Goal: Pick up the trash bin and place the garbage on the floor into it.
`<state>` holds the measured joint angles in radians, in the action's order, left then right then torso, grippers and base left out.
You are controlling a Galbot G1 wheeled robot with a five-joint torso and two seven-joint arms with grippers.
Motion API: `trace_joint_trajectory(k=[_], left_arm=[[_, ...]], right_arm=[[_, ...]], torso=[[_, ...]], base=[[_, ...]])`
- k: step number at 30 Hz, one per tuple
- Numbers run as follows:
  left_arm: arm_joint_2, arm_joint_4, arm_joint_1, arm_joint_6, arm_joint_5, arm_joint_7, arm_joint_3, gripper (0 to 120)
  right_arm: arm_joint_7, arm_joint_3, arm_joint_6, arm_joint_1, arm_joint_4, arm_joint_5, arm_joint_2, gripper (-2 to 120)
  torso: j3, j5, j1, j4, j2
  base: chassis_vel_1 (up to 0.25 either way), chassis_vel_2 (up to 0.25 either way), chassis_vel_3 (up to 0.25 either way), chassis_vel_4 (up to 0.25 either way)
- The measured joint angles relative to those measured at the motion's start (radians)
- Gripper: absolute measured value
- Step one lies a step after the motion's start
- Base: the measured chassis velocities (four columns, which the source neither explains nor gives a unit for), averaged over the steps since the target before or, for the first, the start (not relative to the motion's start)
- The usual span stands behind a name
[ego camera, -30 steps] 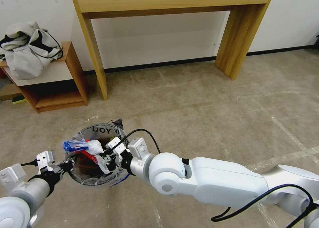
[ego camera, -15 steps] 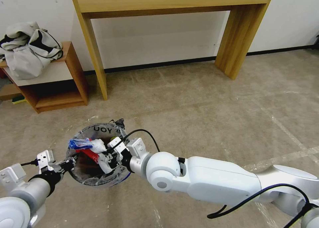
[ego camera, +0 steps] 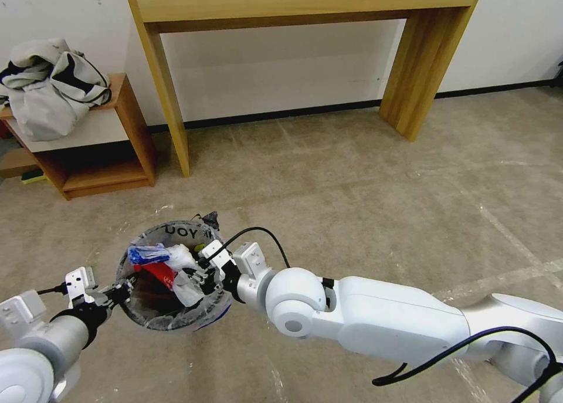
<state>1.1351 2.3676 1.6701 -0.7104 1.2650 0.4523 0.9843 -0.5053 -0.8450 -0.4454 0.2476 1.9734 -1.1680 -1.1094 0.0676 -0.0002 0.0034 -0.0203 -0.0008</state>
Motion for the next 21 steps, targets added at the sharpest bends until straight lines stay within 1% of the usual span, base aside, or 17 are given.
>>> trace_joint_trajectory(k=[1, 2, 4, 5, 7, 9, 10, 11, 13, 16, 18, 19, 21], left_arm=[[0.001, -0.001, 0.001, 0.0, -0.001, 0.0, -0.001, 1], [0.001, -0.001, 0.001, 0.0, -0.001, 0.0, -0.001, 1], [0.003, -0.002, 0.002, 0.001, -0.008, 0.002, -0.002, 1], [0.003, -0.002, 0.002, 0.001, -0.008, 0.002, -0.002, 1], [0.005, -0.002, 0.003, 0.001, -0.01, 0.001, -0.003, 1], [0.005, -0.003, 0.003, 0.001, -0.011, 0.001, -0.003, 1], [0.006, -0.005, 0.003, 0.001, -0.012, 0.001, -0.003, 1], [0.007, -0.006, 0.004, 0.001, -0.014, 0.002, -0.003, 1], [0.008, -0.006, 0.005, 0.001, -0.016, 0.002, -0.004, 1], [0.011, -0.007, 0.006, 0.001, -0.02, -0.001, -0.005, 1], [0.011, -0.007, 0.007, 0.001, -0.021, -0.002, -0.005, 1], [0.012, -0.007, 0.007, 0.001, -0.022, -0.002, -0.005, 1], [0.012, -0.007, 0.008, 0.002, -0.023, -0.003, -0.005, 1]], right_arm=[[0.0, 0.003, 0.0, 0.0, 0.003, 0.0, 0.003, 57], [0.0, 0.003, 0.0, 0.0, 0.003, 0.0, 0.003, 57], [-0.002, 0.008, 0.0, 0.0, 0.008, 0.0, 0.011, 67], [-0.002, 0.008, 0.0, 0.0, 0.008, 0.0, 0.011, 67], [-0.002, 0.017, 0.0, 0.0, 0.019, 0.0, 0.015, 79], [-0.002, 0.019, 0.0, 0.001, 0.023, -0.001, 0.016, 80], [-0.003, 0.026, 0.0, 0.003, 0.029, -0.001, 0.017, 89], [-0.006, 0.03, 0.0, 0.004, 0.03, -0.001, 0.018, 92], [-0.006, 0.034, 0.0, 0.005, 0.034, -0.002, 0.018, 93], [-0.005, 0.04, 0.007, 0.005, 0.039, -0.004, 0.015, 88], [-0.002, 0.042, 0.012, 0.005, 0.042, -0.004, 0.013, 88], [0.001, 0.044, 0.017, 0.005, 0.045, -0.005, 0.012, 85], [0.005, 0.048, 0.023, 0.005, 0.049, -0.006, 0.01, 83]], torso=[[0.0, 0.0, 0.0, -0.0001, 0.0], [0.0, 0.0, 0.0, -0.0001, 0.0], [0.0, 0.0002, 0.0, -0.0001, 0.0], [0.0, 0.0002, 0.0, -0.0001, 0.0], [0.0, -0.0001, 0.0, 0.0, 0.0], [0.0, 0.0, 0.0, 0.0, 0.0], [0.0, 0.0, 0.0, -0.0001, 0.0], [0.0, 0.0, 0.0, 0.0, 0.0], [0.0, 0.0, 0.0, -0.0001, 0.0], [0.0, 0.0, 0.0, 0.0, 0.0], [0.0, 0.0, 0.0, 0.0, 0.0], [0.0, 0.0, 0.0, 0.0, 0.0], [0.0, 0.0, 0.0, 0.0, 0.0]], base=[[0.0, 0.0, 0.0, 0.0], [0.0, 0.0, 0.0, 0.0], [0.0, 0.0, 0.0, 0.0], [0.0, 0.0, 0.0, 0.0], [0.0, 0.0, 0.0, 0.0], [0.0, 0.0, 0.0, 0.0], [0.0, 0.0, 0.0, 0.0], [0.0, 0.0, 0.0, 0.0], [0.0, 0.0, 0.0, 0.0], [0.0, 0.0, 0.0, 0.0], [0.0, 0.0, 0.0, 0.0], [0.0, 0.0, 0.0, 0.0], [0.0, 0.0, 0.0, 0.0]])
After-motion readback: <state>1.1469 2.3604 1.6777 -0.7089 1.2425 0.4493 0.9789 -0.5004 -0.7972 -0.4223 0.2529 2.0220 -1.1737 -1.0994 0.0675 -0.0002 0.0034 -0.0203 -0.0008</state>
